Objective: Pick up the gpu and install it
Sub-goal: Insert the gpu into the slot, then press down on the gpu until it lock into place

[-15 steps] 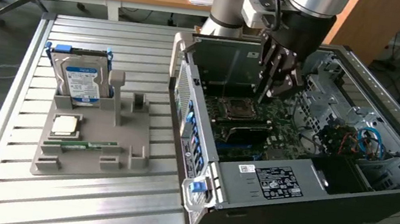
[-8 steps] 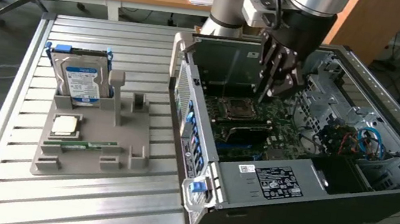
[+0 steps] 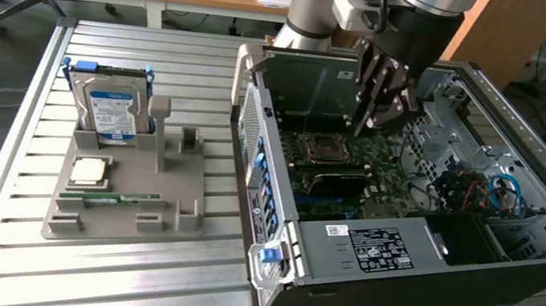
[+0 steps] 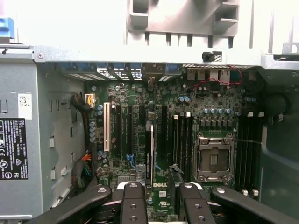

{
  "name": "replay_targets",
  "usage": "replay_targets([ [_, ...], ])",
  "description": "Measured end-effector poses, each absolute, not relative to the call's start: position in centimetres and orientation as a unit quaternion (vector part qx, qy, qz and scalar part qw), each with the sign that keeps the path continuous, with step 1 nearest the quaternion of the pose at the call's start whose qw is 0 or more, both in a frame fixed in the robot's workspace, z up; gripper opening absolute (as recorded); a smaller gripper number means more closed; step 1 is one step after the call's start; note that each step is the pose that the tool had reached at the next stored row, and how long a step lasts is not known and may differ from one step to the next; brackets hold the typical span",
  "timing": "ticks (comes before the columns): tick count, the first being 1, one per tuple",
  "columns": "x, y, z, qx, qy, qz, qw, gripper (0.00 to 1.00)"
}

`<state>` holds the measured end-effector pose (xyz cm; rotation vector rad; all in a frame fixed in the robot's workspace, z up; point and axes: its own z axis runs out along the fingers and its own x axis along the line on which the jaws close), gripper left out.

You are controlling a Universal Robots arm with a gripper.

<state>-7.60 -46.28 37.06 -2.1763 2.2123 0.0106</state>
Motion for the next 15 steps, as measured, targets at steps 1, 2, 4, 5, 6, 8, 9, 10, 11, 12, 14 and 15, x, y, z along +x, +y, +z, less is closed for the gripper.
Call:
replay_targets([
  [1,-7.60,-46.28,37.15,-0.701,0.713,0.003,0.019,0.33],
  [2,-7.60,-46.28,37.24,-0.701,0.713,0.003,0.019,0.33],
  [4,-7.60,-46.28,37.37,-0.701,0.713,0.003,0.019,0.33],
  [5,-7.60,-46.28,37.43,-0.701,0.713,0.003,0.019,0.33],
  [6,-7.60,-46.28,37.48,-0.701,0.713,0.003,0.019,0.33],
  [8,-7.60,-46.28,37.49,-0.701,0.713,0.003,0.019,0.33],
  [9,-7.60,-46.28,37.50,-0.701,0.713,0.003,0.019,0.33],
  [10,-7.60,-46.28,37.50,-0.701,0.713,0.003,0.019,0.33],
  [11,-7.60,-46.28,37.50,-0.701,0.713,0.003,0.019,0.33],
  [12,-7.60,-46.28,37.50,-0.701,0.713,0.003,0.019,0.33],
  [14,-7.60,-46.28,37.50,-0.701,0.713,0.003,0.019,0.33],
  [15,-7.60,-46.28,37.50,-0.701,0.713,0.003,0.019,0.33],
])
